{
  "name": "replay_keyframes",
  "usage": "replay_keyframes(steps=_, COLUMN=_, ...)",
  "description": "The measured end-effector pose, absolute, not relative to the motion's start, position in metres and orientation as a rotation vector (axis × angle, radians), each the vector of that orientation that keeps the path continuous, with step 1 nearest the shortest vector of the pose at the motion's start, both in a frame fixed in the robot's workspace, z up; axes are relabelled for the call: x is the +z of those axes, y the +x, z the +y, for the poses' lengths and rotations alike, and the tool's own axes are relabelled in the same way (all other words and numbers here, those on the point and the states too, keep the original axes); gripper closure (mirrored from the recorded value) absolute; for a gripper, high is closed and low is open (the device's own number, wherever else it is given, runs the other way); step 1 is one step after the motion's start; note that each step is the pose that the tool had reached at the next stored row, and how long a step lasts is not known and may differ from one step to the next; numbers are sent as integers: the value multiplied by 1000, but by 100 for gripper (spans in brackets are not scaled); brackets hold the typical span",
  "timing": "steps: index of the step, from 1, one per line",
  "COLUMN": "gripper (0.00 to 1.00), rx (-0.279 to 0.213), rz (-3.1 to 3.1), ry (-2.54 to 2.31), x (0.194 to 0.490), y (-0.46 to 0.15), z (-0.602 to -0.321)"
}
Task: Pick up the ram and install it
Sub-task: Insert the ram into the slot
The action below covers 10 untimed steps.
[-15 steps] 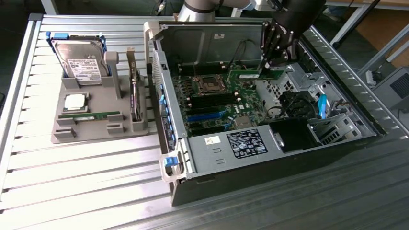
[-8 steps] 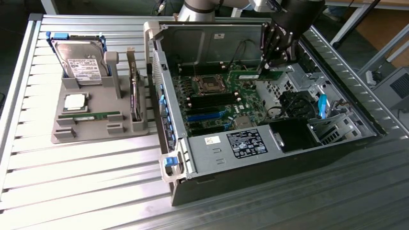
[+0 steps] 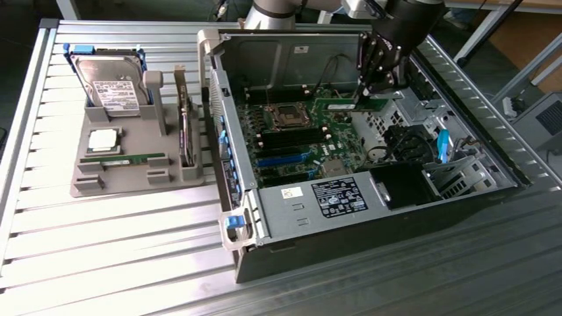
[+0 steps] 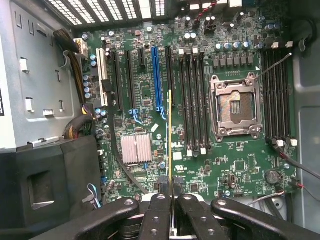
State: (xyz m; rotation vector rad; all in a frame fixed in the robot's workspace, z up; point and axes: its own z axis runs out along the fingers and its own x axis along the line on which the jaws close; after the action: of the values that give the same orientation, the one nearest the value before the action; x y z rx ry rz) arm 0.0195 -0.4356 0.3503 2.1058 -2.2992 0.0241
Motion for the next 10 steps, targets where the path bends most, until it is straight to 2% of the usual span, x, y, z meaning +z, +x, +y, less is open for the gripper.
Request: replay_keyframes(steps=10, gripper=89, rx=24, rz=-2299, ry=2106, x=347, y=19, z=-436)
